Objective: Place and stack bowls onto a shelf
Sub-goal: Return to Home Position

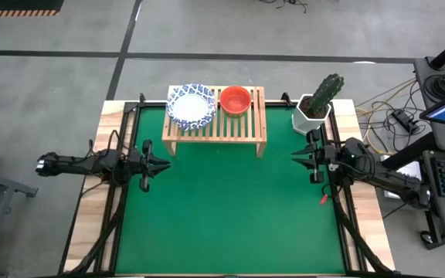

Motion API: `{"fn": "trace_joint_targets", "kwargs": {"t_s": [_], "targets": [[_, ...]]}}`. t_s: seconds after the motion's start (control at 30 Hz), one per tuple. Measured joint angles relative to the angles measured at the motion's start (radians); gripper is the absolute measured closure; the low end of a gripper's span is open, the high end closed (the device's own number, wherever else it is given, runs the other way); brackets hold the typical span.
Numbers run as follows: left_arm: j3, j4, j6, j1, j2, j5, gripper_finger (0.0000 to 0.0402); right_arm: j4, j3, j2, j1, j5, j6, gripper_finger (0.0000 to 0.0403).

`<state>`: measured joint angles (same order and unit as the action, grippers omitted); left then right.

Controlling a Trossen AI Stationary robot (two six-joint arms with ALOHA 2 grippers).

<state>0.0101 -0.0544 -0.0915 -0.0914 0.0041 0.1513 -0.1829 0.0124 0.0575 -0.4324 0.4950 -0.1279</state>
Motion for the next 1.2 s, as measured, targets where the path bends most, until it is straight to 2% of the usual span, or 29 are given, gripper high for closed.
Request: {"fn": "trace_joint_targets", "kwargs": {"t_s": [0.27,0.4,0.57,0.67,1.2], "targets": [[0.008,-0.014,-0.030,0.000,0.004,0.000,0.0365,0.040,0.020,-0.057,0.000,0.003,0.012,0.0333],[0.008,-0.013,-0.030,0.000,0.008,-0.001,0.0365,0.054,0.020,-0.046,0.000,0.000,0.016,0.0333],[0.008,-0.012,-0.030,0.000,0.011,-0.002,0.0365,0.056,0.018,-0.034,0.000,-0.007,0.092,0.0333],[0.008,-0.011,-0.030,0.000,0.013,-0.002,0.0365,0.053,0.018,-0.034,0.000,-0.051,0.150,0.0333],[0.009,-0.013,-0.030,0.000,0.018,-0.003,0.0365,0.053,0.018,-0.030,0.000,-0.069,0.143,0.0333]]}}
